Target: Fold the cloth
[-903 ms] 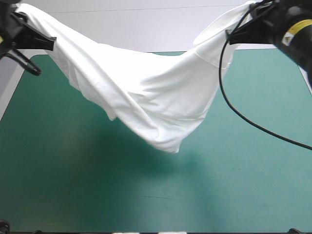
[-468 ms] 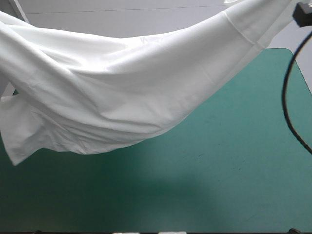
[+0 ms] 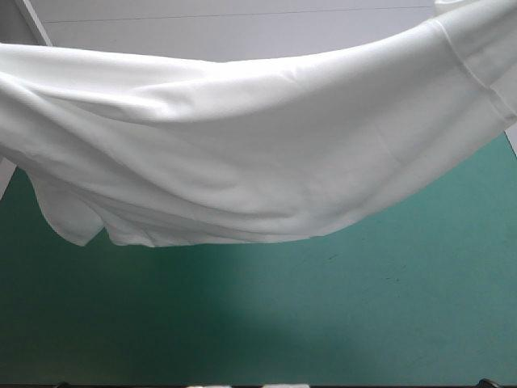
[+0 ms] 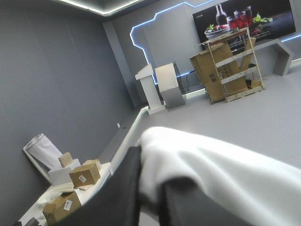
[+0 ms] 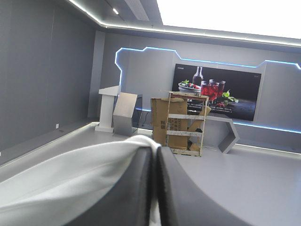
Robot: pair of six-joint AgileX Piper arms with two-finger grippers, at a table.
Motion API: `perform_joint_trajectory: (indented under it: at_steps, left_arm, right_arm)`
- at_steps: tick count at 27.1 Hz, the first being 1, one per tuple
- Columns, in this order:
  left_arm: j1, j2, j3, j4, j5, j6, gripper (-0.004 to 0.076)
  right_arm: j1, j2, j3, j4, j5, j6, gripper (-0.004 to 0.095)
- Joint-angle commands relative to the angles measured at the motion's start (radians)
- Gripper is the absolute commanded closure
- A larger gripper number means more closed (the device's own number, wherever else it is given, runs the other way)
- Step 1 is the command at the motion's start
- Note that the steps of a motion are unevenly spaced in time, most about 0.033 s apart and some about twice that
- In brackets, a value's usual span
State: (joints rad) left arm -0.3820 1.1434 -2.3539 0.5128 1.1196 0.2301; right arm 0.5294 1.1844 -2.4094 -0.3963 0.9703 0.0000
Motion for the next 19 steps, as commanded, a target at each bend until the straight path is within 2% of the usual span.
perform_joint_trajectory:
  at_steps: [1, 6, 9, 15, 18, 19]
  left_arm:
    - [-0.001, 0.012, 0.001, -0.020, -0.053, -0.002, 0.0704]
    - [-0.001, 0.058, 0.115, -0.093, 0.021, -0.021, 0.0704]
    - [-0.001, 0.105, 0.238, -0.104, 0.000, -0.036, 0.0704]
    - [-0.001, 0.170, 0.507, -0.106, -0.195, -0.127, 0.0704]
    - [0.052, 0.230, 0.696, -0.110, -0.383, -0.208, 0.0704]
    - [0.069, 0.247, 0.729, -0.110, -0.411, -0.230, 0.0704]
  right_arm:
    - [-0.006, 0.028, -0.010, 0.018, -0.045, -0.019, 0.0922]
    - [-0.006, 0.119, -0.010, 0.046, 0.022, -0.031, 0.0922]
    - [-0.006, 0.192, -0.010, 0.052, 0.069, -0.031, 0.0922]
    - [-0.006, 0.403, -0.010, 0.024, 0.151, -0.031, 0.0922]
    - [-0.006, 0.601, -0.010, -0.026, 0.112, -0.029, 0.0922]
    - [-0.010, 0.636, -0.010, -0.051, 0.095, -0.023, 0.0922]
